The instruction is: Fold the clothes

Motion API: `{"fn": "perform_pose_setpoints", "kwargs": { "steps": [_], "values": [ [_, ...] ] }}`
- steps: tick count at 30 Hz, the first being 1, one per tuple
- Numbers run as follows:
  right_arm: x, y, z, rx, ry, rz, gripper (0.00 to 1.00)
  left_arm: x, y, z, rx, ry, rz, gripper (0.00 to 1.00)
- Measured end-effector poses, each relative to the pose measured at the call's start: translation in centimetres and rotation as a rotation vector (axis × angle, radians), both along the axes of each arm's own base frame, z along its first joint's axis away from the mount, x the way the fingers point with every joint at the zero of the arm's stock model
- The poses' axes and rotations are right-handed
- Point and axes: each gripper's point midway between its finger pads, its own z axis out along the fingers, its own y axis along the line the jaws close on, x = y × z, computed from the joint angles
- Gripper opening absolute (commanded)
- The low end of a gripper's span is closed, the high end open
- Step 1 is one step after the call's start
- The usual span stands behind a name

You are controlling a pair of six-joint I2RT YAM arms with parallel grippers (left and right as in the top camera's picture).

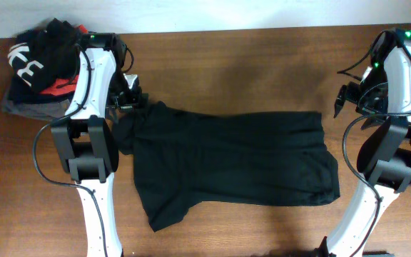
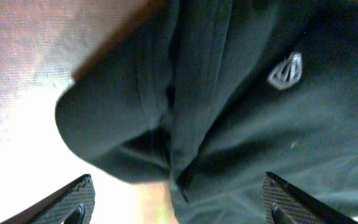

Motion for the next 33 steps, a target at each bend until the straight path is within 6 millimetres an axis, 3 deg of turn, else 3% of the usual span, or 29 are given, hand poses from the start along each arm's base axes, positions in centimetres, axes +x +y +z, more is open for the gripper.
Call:
{"fn": "perform_pose_setpoints", "kwargs": {
  "steps": [4,9,15,18,20,25,33],
  "values": [
    [0.3,0.0,-0.1,-0.003,-0.011,0.001,0.81,1.2,-1.3,-0.1,-0.076,-0.053,-0.029,0.81],
    [0.8,0.3,-0.1,-0.008,-0.026,0.012,0.82,3.2,-4.8,-0.1,-0.178,-0.154,-0.119,0.79],
    [1.4,2.0,-0.2,-0.005,-0.032,0.075,0.82,4.2,-9.4,-0.2,-0.184,-0.235,-0.254,0.78],
    [1.7,3.1,-0.2,-0.003,-0.036,0.117,0.82,4.4,-10.5,-0.3,-0.172,-0.253,-0.292,0.79],
    [1.9,3.6,-0.2,-0.004,-0.041,0.133,0.82,4.4,-10.6,-0.3,-0.162,-0.256,-0.301,0.78],
    [2.1,4.1,-0.2,-0.004,-0.044,0.148,0.82,4.9,-9.8,-0.3,-0.144,-0.268,-0.295,0.65],
    [2.0,4.1,-0.2,-0.003,-0.043,0.149,0.82,5.1,-8.7,-0.5,-0.101,-0.270,-0.293,0.65]
  ]
}}
